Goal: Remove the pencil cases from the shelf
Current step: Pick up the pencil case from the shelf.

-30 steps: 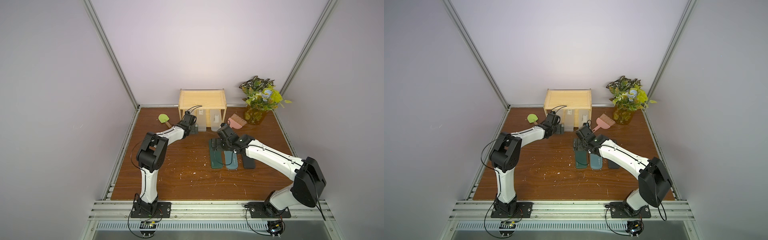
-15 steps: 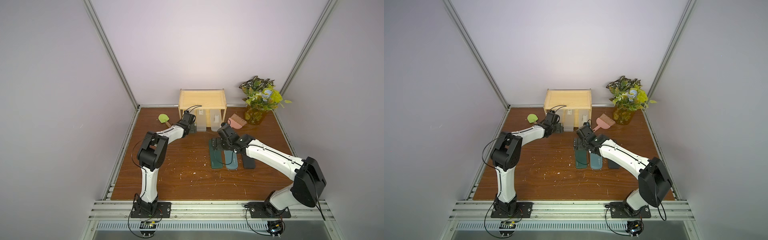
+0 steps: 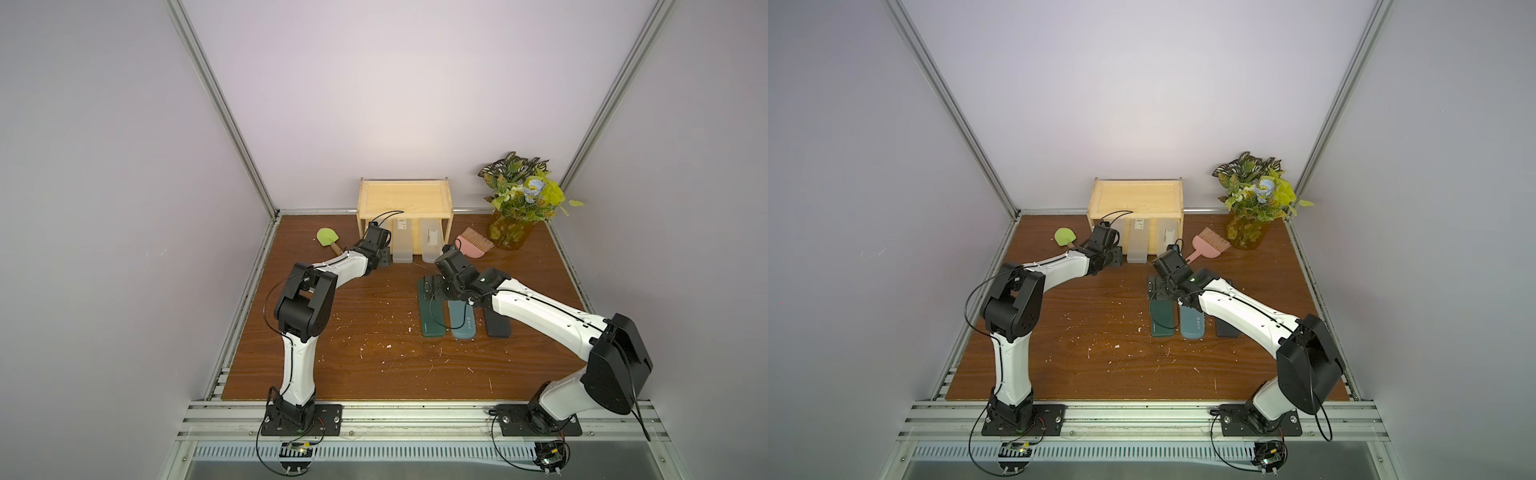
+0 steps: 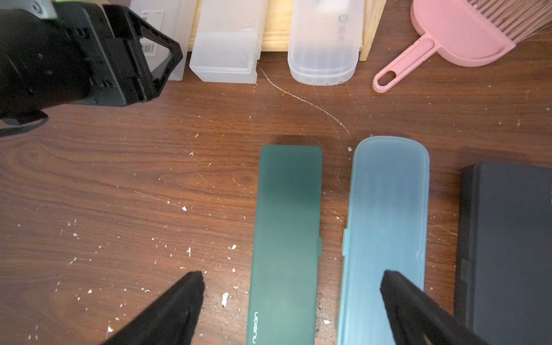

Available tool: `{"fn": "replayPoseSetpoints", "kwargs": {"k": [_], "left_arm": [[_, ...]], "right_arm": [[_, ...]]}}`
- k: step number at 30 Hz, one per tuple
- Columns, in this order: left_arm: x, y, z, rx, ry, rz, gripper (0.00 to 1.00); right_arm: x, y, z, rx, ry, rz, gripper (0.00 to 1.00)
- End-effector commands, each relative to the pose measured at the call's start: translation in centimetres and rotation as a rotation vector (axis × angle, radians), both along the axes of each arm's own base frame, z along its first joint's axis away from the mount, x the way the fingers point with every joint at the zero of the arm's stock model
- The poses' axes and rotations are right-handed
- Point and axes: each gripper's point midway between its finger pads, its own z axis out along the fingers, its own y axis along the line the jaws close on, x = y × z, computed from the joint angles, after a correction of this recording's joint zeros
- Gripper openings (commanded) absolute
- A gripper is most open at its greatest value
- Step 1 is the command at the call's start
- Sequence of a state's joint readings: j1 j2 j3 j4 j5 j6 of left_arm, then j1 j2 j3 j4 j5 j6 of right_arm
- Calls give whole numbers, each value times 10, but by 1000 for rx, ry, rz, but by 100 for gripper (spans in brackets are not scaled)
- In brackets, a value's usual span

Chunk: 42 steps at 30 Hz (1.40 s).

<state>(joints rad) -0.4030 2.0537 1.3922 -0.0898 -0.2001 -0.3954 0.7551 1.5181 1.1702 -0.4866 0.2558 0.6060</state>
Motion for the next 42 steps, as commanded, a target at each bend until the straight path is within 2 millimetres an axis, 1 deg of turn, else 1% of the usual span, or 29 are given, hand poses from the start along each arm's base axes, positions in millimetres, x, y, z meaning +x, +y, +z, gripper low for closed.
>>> {"fn": "replayPoseSetpoints", "kwargs": {"k": [1,6,11,14,15,18,22,26,29,32,35,38,42], "left_arm": [[-5,11,-6,10,36,29,52],[-12,17,1,17,26,42,50],[-24,22,13,10,17,46,49],[-36,25,26,-10,-5,48,48],[-40,25,34,-17,-22,46,47],[-53,22,48,-30,-40,27,45],[-71,17,61,-18,-44,17,45],[-87,12,70,-37,-66,17,45],[-99,7,73,-46,-59,11,45],[-115,3,70,-50,-47,6,45],[-137,2,68,-43,-41,14,45],[-163,0,66,-46,-33,19,45],[-208,-8,62,-56,-16,22,45]], "right_arm": [[3,2,10,14,-26,13,99],[3,3,12,20,-31,22,99],[2,4,15,32,-44,34,99],[2,5,19,43,-56,42,99],[2,5,20,48,-59,46,99],[1,5,22,54,-66,56,99],[-2,6,29,74,-83,75,99],[-6,2,34,79,-98,87,99],[-10,0,35,85,-101,100,99],[-13,-3,36,89,-107,107,99],[-15,-4,40,99,-119,117,99],[-15,-5,45,108,-132,127,99],[-17,-3,50,121,-142,149,99]]}}
